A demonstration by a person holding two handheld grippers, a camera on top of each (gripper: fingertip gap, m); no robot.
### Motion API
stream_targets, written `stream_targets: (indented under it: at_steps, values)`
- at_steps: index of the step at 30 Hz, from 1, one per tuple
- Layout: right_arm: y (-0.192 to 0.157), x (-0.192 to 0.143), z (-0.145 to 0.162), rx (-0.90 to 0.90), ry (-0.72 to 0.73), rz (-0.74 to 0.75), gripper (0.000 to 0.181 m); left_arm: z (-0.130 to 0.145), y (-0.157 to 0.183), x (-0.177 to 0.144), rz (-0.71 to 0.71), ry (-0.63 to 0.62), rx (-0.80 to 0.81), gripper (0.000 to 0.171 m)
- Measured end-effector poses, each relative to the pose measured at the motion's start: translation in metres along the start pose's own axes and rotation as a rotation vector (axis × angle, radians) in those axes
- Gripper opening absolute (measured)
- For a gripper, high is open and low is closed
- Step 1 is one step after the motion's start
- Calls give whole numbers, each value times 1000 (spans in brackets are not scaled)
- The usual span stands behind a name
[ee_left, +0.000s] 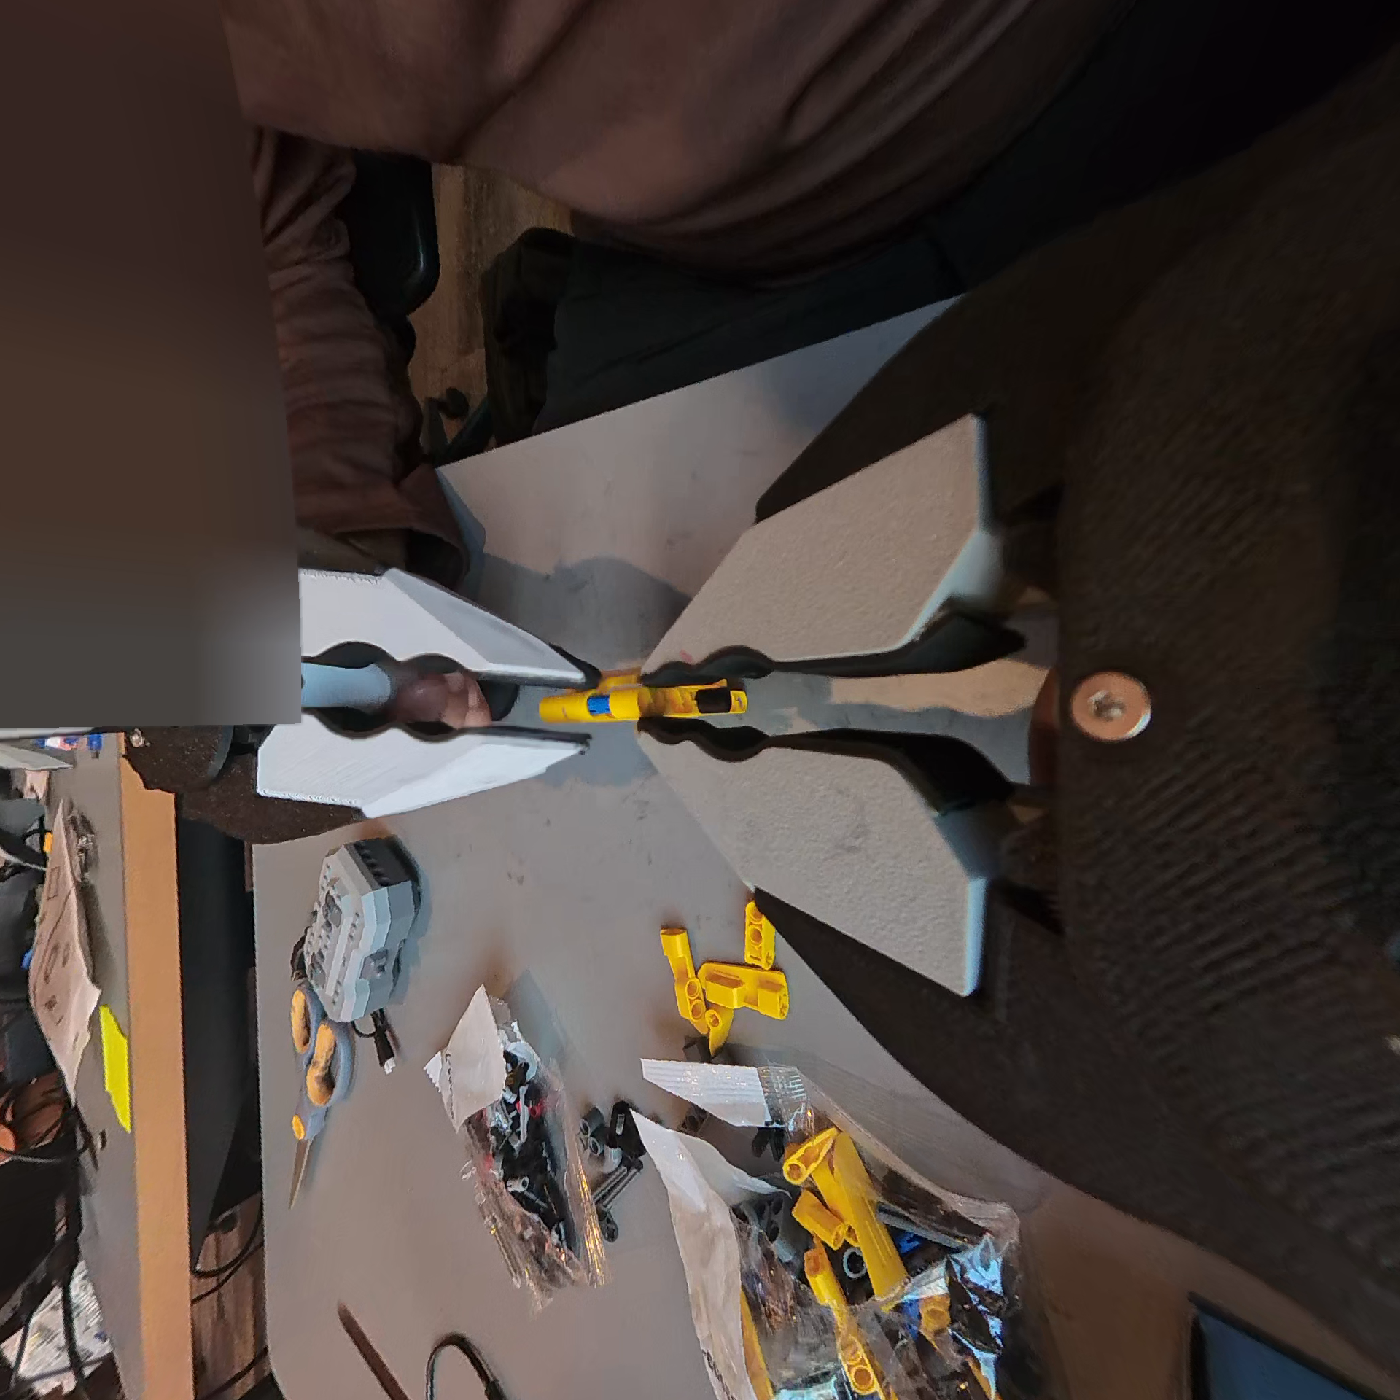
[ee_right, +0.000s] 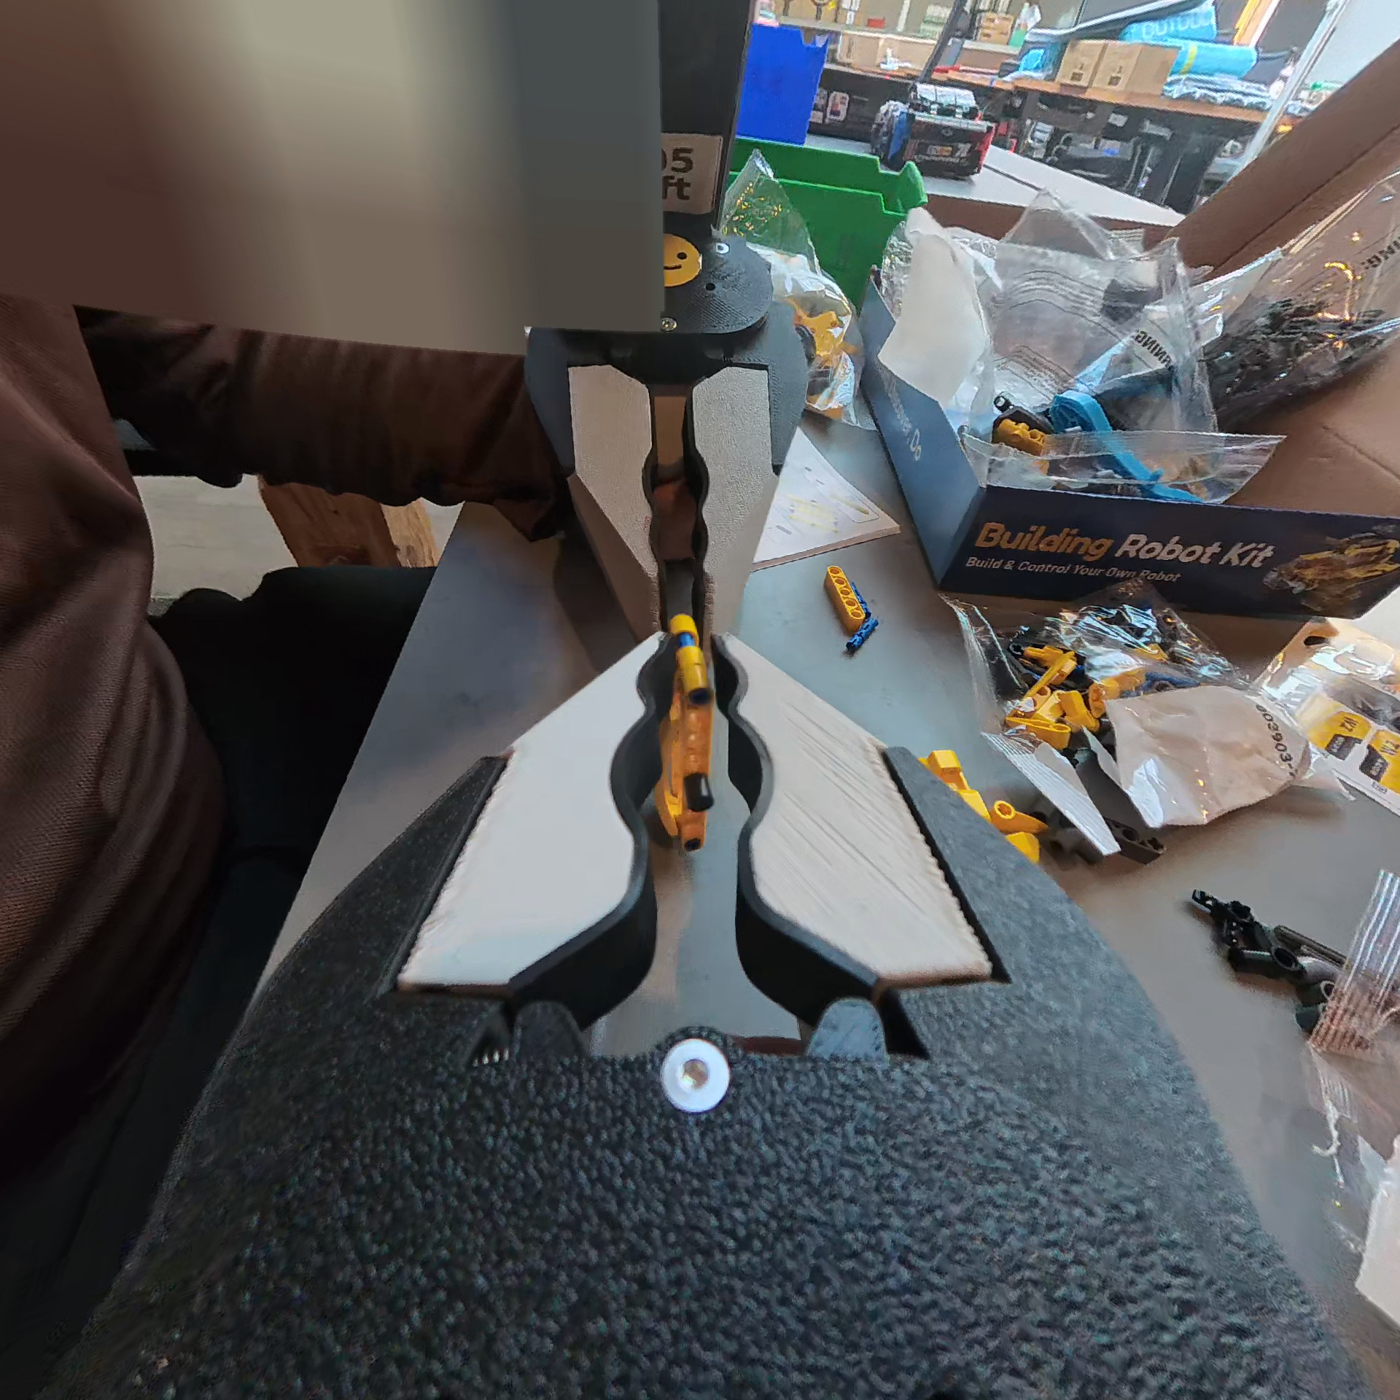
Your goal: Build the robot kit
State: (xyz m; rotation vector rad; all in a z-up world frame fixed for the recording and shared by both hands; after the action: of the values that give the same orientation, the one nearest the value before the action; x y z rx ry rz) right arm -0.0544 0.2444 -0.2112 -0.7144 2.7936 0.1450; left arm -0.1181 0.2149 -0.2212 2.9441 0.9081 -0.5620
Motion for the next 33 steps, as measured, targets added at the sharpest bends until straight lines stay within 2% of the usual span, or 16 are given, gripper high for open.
stream_targets:
  at_steps: [4, 9, 17, 24, 33]
  values:
    - [-1, -7, 0, 48, 22, -47, 10, -1, 0, -1, 5, 12, -2, 4]
    - [-3, -5, 4, 27, -18, -25, 8, 1, 2, 1, 18, -17, 8, 4]
    - [-3, -5, 6, -2, -55, 8, 7, -1, -2, -1, -6, 11, -17, 4]
    - [-5, 4, 17, -77, -172, 48, 6, -2, -1, 0, 3, 15, -28, 5]
    - [-2, -2, 9, -40, -102, 33, 6, -4, -3, -2, 1, 35, -49, 5]
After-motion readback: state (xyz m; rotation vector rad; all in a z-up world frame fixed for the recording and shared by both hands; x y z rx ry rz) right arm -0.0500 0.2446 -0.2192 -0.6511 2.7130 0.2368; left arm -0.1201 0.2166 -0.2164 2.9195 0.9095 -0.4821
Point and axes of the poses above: each gripper's, where its closed fingertips meet, x out along the fingers, z out of its underside, y = z × x across the jaws, the point moved 4 cm from there along -x, back along the fingers, and after that the axes turned 10 degrees about -z, right-handed, at the moved point
